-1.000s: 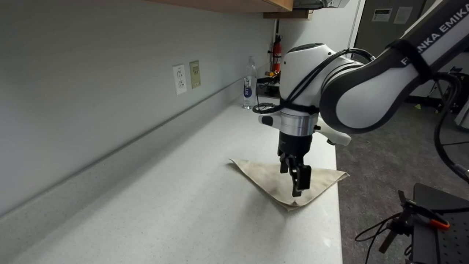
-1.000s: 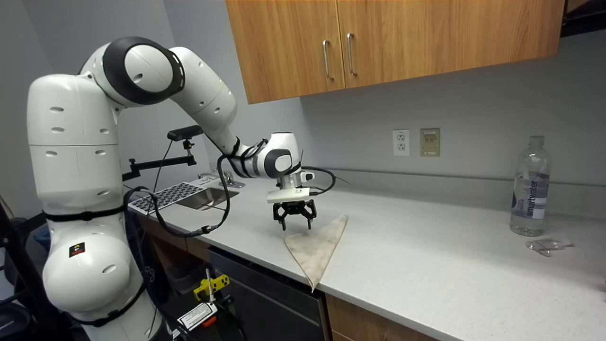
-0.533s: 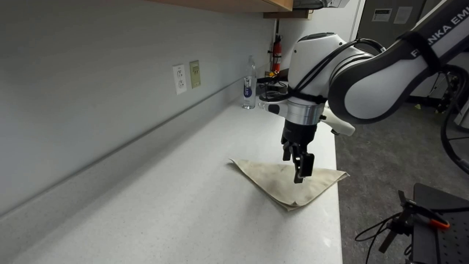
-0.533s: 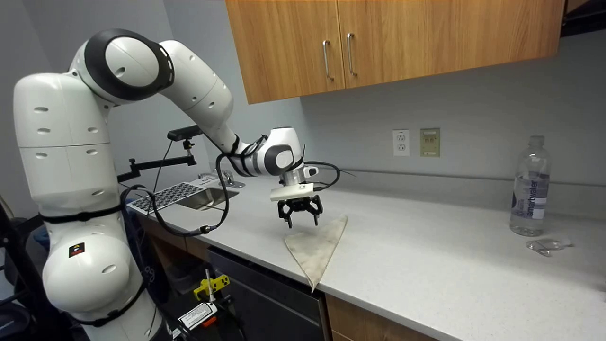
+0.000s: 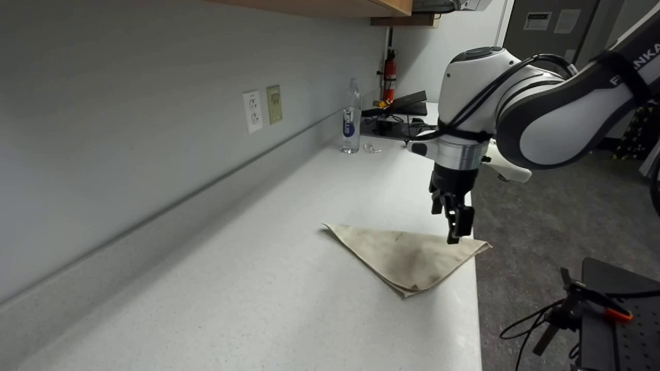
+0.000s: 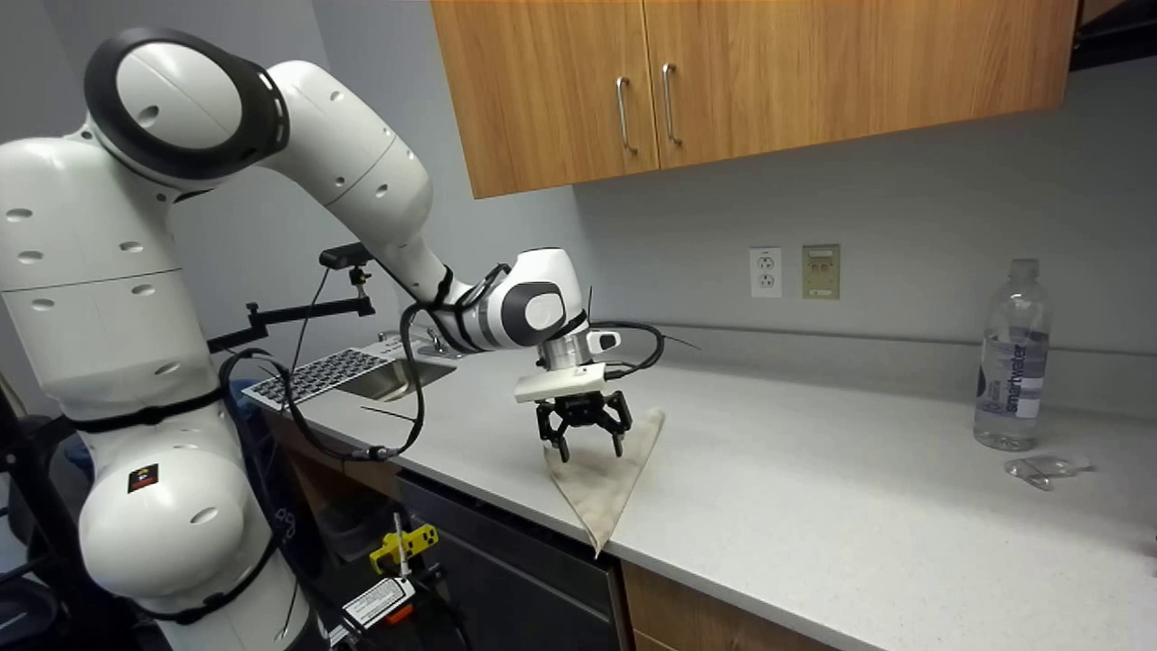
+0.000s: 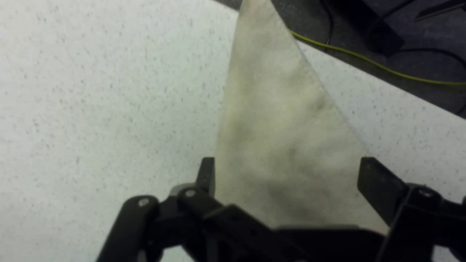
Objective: Fold the cloth on the table
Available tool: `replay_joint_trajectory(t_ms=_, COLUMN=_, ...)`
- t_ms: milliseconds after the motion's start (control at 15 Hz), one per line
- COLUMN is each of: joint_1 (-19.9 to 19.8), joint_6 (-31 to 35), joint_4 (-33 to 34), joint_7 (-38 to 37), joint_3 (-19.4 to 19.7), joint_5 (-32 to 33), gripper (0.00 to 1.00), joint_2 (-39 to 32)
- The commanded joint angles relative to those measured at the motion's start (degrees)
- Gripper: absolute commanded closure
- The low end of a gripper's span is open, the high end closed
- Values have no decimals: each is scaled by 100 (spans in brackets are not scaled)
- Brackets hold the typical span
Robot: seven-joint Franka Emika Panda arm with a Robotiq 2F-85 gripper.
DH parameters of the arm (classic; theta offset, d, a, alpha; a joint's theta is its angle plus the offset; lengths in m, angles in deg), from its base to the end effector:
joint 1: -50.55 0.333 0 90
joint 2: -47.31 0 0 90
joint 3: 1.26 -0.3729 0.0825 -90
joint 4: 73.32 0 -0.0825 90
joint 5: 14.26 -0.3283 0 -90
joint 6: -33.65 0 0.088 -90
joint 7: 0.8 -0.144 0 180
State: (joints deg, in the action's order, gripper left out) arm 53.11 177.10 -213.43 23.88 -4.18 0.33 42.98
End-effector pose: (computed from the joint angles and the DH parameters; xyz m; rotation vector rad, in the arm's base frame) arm 0.4526 0.0395 0.3343 2.8010 1.0744 -0.0612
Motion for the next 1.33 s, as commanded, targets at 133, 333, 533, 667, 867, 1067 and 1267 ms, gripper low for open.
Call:
replay_joint_trajectory(t_ms=133, joint_1=-189, joint_6=26, joint_4=-694, joint_7=-341, joint_3=252, joint_5=276, gripper=0, joint_2=556)
replay_joint_trajectory(t_ms=333, joint_1=-285, joint_6=54, joint_4=-856, joint_7=-481, joint_3=378, joint_5=357, gripper=0, joint_2=572)
replay_joint_trajectory(t_ms=533, joint_1=-279, joint_6=-39, joint_4=-1170, joint_7=-705, joint_3=388, joint_5=327, gripper=0, joint_2=829)
replay_joint_trajectory(t_ms=667, joint_1=-273, joint_6=-122, joint_4=-1286, joint_7=-826, joint_3=377, joint_5=306, gripper=0, joint_2=915)
replay_joint_trajectory(t_ms=867, joint_1=-443, joint_6=37, joint_4=-1016, joint_7=-523, joint_3=566, joint_5=247, gripper=0, joint_2=445)
replay_joint_trajectory(t_ms=1067, joint_1=-663, joint_6=167, joint_4=-838, joint_7=-248, joint_3=795, joint_5=196, gripper=0, joint_2=162)
replay_joint_trajectory(t_ms=1267, joint_1=-1010, joint_6=222, joint_4=-637, joint_7=539, joint_3=1087, joint_5=-27, gripper=0, joint_2=-74)
